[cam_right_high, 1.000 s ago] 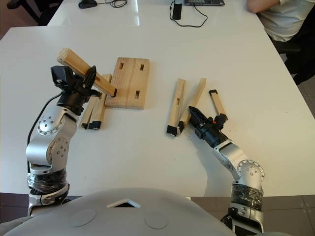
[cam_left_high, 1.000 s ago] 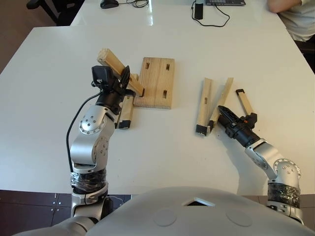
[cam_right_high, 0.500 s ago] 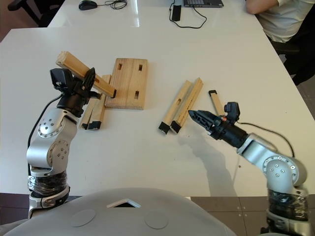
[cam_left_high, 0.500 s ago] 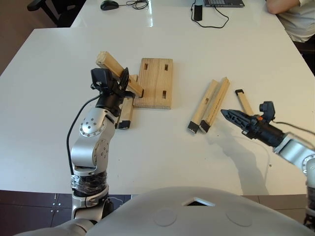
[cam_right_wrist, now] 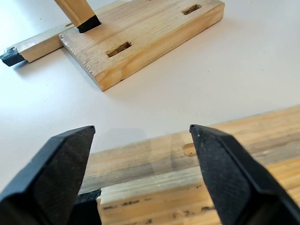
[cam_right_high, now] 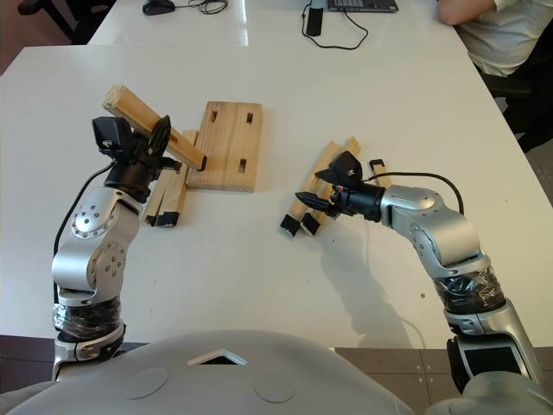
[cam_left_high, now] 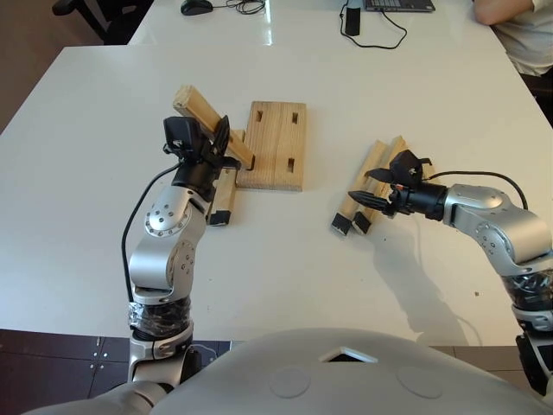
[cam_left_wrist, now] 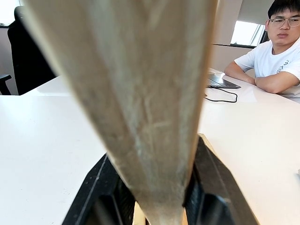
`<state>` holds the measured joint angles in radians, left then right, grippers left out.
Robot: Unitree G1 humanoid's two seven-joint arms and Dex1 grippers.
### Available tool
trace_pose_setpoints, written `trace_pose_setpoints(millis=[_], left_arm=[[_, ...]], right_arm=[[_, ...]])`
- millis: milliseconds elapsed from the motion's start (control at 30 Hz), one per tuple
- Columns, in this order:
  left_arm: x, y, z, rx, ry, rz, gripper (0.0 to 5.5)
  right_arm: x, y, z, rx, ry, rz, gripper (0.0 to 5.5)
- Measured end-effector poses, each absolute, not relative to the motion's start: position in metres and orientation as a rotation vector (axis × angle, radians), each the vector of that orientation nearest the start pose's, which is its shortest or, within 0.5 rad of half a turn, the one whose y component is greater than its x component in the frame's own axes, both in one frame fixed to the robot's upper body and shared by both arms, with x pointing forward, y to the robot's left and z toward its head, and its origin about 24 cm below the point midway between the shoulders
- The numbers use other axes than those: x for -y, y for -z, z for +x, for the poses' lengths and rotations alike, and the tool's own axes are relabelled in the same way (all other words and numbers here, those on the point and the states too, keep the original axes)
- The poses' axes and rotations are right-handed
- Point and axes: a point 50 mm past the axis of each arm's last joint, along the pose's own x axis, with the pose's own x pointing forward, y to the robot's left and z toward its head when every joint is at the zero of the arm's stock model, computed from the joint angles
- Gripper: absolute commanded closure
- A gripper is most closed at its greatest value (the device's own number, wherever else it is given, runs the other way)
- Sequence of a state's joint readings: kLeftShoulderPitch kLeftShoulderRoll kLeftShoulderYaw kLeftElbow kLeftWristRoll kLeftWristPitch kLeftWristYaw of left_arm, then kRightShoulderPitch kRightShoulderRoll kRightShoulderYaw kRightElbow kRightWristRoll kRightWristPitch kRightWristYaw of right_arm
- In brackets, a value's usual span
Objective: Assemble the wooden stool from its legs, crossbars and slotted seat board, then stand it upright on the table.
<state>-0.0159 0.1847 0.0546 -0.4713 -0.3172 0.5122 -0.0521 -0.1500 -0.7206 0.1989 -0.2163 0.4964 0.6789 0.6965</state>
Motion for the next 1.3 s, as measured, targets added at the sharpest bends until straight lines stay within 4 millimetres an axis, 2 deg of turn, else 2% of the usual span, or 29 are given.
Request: trace_pose_setpoints(millis=[333,567,700,800,867,1067,1133,1233,1300], left_arm=[[-0.168,-0.109,0.245,-0.016,0.139,-0.101,4.39],[-0.168,-0.109,0.244,-0.012,0.133,-0.102,4.39],[-0.167,-0.109,0.244,-0.012,0.128,-0.109,4.39],[-0.168,-0.109,0.244,-0.011,0.124,-0.107,4.39],[-0.168,-0.109,0.243,-0.011,0.123,-0.106,4.39],[-0.168,-0.109,0.244,-0.012,0.129,-0.103,4.39],[-0.167,-0.109,0.243,-0.013,0.129,-0.103,4.39],[-0.167,-0.108,0.243,-0.013,0.13,-0.101,4.39],[-0.166,-0.108,0.243,-0.015,0.13,-0.1,4.39]], right_arm=[[0.216,-0.071,0.239,-0.685,-0.926,-0.243,1.76],[0.241,-0.075,0.238,-0.706,-0.828,-0.267,1.76],[0.236,-0.06,0.241,-0.74,-0.669,-0.128,1.76],[0.234,-0.055,0.244,-0.758,-0.542,0.036,1.76],[0.226,-0.051,0.244,-0.767,-0.473,0.149,1.76],[0.205,-0.052,0.238,-0.738,-0.266,0.37,1.76],[0.198,-0.053,0.237,-0.742,-0.242,0.351,1.76],[0.181,-0.053,0.239,-0.726,-0.272,0.135,1.76],[0.177,-0.053,0.24,-0.695,-0.296,0.003,1.76]])
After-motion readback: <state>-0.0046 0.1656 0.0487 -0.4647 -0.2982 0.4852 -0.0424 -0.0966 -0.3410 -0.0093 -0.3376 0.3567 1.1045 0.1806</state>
